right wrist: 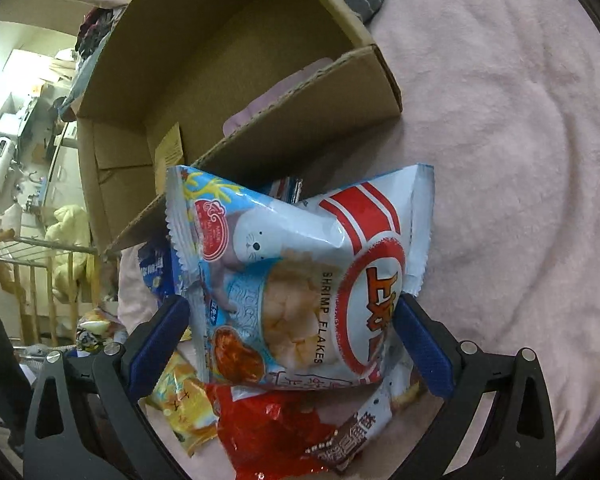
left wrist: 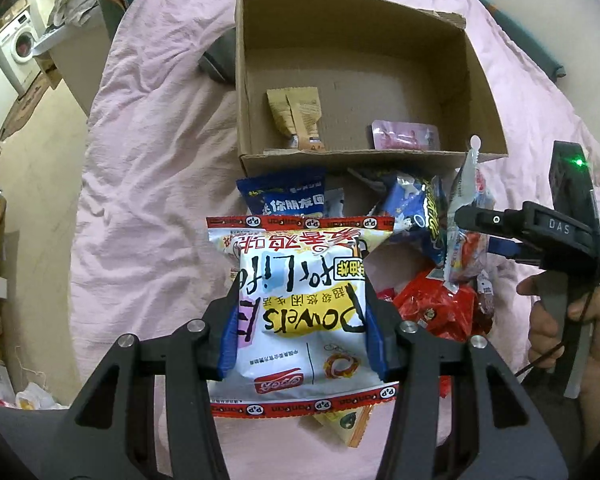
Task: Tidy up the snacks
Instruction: 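Lift both bags and carry them over the cardboard box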
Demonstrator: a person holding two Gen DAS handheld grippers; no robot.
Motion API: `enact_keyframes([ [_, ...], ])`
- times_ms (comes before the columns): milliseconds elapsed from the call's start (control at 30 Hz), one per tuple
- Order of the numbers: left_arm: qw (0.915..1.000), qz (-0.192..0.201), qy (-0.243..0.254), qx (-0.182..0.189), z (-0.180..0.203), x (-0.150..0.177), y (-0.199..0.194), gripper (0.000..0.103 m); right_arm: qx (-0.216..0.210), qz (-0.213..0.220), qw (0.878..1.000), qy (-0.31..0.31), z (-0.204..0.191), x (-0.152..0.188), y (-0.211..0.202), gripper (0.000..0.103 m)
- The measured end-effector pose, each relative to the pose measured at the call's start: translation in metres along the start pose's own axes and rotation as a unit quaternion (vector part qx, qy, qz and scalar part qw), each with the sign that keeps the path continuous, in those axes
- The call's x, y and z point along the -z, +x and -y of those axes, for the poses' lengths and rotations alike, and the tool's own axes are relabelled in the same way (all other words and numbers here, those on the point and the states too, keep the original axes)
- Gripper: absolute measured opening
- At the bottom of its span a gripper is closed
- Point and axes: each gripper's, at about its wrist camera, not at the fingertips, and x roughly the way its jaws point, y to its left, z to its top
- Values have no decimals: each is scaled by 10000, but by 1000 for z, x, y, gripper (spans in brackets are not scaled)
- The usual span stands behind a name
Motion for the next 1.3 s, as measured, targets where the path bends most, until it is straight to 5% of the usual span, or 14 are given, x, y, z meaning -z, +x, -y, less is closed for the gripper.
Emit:
enact_keyframes([
  [33, 10000, 9, -16, -5, -1, 0, 0, 47, -24, 15, 10000, -11, -1, 0, -1, 101],
  [100, 10000, 8, -77, 15, -2, 0, 0, 47, -29, 71, 9999, -116, -3, 2, -5, 80],
  [300, 9998, 49, -206, -22, -8, -2, -1, 47, 145, 209, 9988, -421, -9, 14, -17, 58],
  [767, 9997, 176, -57, -163, -1, 2, 0, 47, -88, 696, 9937, -872, -18, 40, -60, 57],
  [1300, 9951, 839, -111, -514, -9, 0, -17, 47, -642, 1088, 9831, -1325, -51, 52, -84, 57],
])
